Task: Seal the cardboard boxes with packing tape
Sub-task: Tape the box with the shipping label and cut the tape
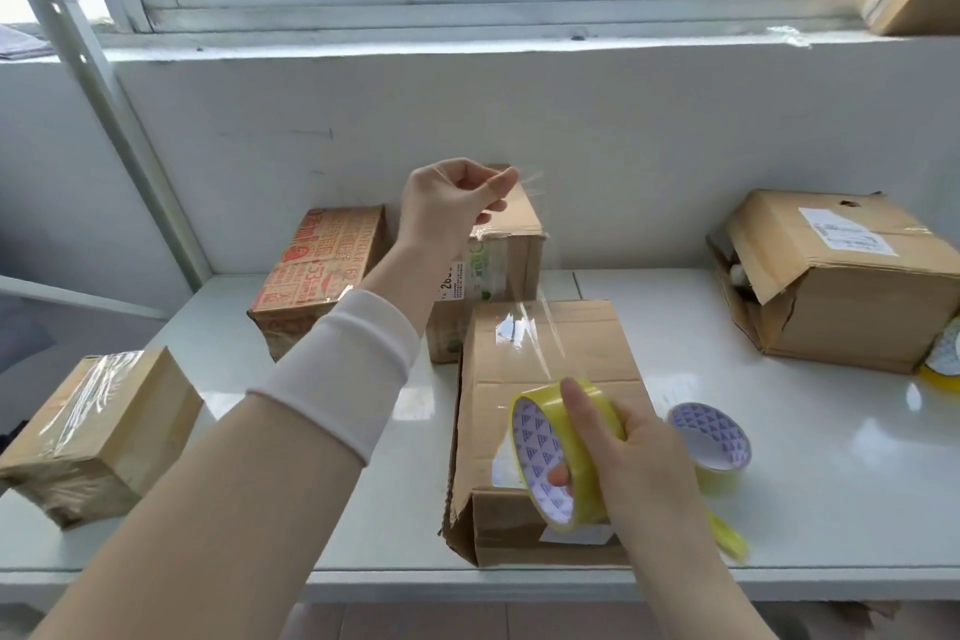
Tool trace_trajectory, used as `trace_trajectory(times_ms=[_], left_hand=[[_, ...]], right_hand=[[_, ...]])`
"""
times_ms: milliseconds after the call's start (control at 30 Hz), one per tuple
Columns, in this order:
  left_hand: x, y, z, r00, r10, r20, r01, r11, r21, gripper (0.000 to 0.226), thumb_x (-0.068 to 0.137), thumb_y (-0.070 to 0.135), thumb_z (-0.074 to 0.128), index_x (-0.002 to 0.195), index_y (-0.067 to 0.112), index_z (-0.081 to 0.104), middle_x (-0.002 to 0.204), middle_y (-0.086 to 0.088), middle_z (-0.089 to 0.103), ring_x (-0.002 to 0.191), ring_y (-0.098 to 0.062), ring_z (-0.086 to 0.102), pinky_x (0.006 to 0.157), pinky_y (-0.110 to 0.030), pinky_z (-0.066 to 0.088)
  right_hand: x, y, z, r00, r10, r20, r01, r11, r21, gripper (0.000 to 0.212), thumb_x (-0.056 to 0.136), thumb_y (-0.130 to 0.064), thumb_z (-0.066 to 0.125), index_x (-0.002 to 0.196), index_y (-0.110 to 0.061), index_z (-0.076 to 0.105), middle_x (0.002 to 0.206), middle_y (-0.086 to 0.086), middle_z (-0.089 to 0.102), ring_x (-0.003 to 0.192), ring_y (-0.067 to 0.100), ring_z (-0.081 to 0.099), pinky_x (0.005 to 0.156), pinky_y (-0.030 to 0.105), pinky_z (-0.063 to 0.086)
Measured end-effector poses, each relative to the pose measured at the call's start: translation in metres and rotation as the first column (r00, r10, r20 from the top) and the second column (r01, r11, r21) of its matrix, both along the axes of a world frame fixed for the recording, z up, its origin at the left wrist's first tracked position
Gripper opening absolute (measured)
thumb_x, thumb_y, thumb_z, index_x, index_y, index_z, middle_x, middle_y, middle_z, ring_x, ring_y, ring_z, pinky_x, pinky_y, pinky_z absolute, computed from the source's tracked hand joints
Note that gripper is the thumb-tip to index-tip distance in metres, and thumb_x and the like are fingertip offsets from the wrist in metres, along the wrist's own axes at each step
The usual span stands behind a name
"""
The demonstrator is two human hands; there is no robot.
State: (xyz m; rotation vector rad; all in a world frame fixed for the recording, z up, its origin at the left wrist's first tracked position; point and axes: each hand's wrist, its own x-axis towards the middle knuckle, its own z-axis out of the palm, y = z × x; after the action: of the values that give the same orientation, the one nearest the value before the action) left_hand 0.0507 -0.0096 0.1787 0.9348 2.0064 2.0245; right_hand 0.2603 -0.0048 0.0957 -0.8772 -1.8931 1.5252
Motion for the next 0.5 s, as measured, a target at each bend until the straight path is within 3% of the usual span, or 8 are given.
trace_trajectory(times_ms=[33, 100, 167, 267, 367, 433, 500], left_hand=[[-0.002, 0.003, 0.001, 1.000, -0.009, 0.008, 0.009, 0.999, 0.031, 0.016, 0.081, 0.020, 0.074, 0.069, 0.015, 0.065, 0.064, 0.005, 0.066, 0.059, -0.003, 0.065, 0.062, -0.020, 0.053], [-0.007, 0.007, -0.007, 0.998, -0.035, 0.053, 0.034, 0.999, 0.020, 0.014, 0.084, 0.022, 0.070, 0.075, 0.014, 0.063, 0.075, 0.002, 0.068, 0.066, -0.005, 0.067, 0.063, -0.020, 0.053], [-0.013, 0.011, -0.033, 0.994, -0.063, 0.087, 0.072, 0.993, -0.097, 0.013, 0.088, 0.022, 0.064, 0.083, 0.013, 0.057, 0.090, -0.002, 0.070, 0.073, -0.007, 0.067, 0.064, -0.019, 0.053], [-0.024, 0.018, -0.083, 0.998, -0.049, 0.042, 0.061, 0.940, -0.336, 0.015, 0.093, 0.026, 0.058, 0.086, 0.014, 0.053, 0.099, -0.005, 0.067, 0.081, -0.014, 0.062, 0.072, -0.023, 0.051], [-0.027, 0.022, -0.113, 0.999, -0.027, -0.018, 0.014, 0.861, -0.509, 0.024, 0.096, 0.033, 0.052, 0.100, 0.010, 0.055, 0.095, -0.002, 0.059, 0.083, -0.015, 0.053, 0.069, -0.026, 0.041], [-0.031, 0.023, -0.124, 1.000, 0.015, 0.014, -0.006, 0.845, -0.535, 0.034, 0.096, 0.035, 0.051, 0.110, 0.003, 0.056, 0.101, -0.007, 0.060, 0.093, -0.021, 0.054, 0.076, -0.029, 0.039], [-0.036, 0.019, -0.128, 0.996, 0.066, 0.053, -0.030, 0.864, -0.503, 0.037, 0.097, 0.033, 0.051, 0.114, 0.001, 0.057, 0.109, -0.011, 0.062, 0.102, -0.026, 0.056, 0.082, -0.029, 0.040]], right_hand=[[-0.001, 0.003, 0.001, 0.999, -0.002, 0.040, 0.001, 1.000, 0.032, 0.055, 0.061, -0.072, 0.043, 0.069, -0.020, 0.062, 0.060, 0.003, 0.069, 0.067, 0.018, 0.068, 0.066, 0.034, 0.056], [0.002, 0.005, 0.002, 0.996, 0.060, 0.063, -0.062, 0.998, 0.019, 0.050, 0.066, -0.068, 0.043, 0.080, -0.024, 0.060, 0.063, -0.005, 0.069, 0.070, 0.011, 0.067, 0.063, 0.025, 0.055], [0.005, 0.003, 0.002, 0.982, 0.186, 0.003, -0.185, 0.977, -0.106, 0.031, 0.081, -0.050, 0.051, 0.096, -0.024, 0.058, 0.068, -0.010, 0.072, 0.074, 0.004, 0.066, 0.056, 0.013, 0.049], [0.007, 0.000, -0.002, 0.969, 0.244, -0.038, -0.247, 0.957, -0.154, 0.022, 0.085, -0.036, 0.055, 0.101, -0.021, 0.057, 0.075, -0.008, 0.073, 0.086, 0.012, 0.065, 0.059, 0.015, 0.049], [0.005, -0.003, -0.008, 0.976, 0.209, -0.066, -0.215, 0.972, -0.092, 0.036, 0.074, -0.047, 0.053, 0.097, -0.020, 0.059, 0.074, -0.006, 0.073, 0.083, 0.015, 0.066, 0.066, 0.021, 0.054], [0.005, -0.006, -0.011, 0.979, 0.190, -0.070, -0.195, 0.979, -0.059, 0.043, 0.067, -0.051, 0.052, 0.095, -0.019, 0.060, 0.072, -0.003, 0.073, 0.076, 0.014, 0.068, 0.068, 0.025, 0.056], [0.008, -0.005, -0.013, 0.983, 0.148, -0.112, -0.158, 0.984, -0.086, 0.043, 0.065, -0.048, 0.055, 0.091, -0.014, 0.061, 0.066, 0.000, 0.072, 0.064, 0.011, 0.069, 0.059, 0.020, 0.054]])
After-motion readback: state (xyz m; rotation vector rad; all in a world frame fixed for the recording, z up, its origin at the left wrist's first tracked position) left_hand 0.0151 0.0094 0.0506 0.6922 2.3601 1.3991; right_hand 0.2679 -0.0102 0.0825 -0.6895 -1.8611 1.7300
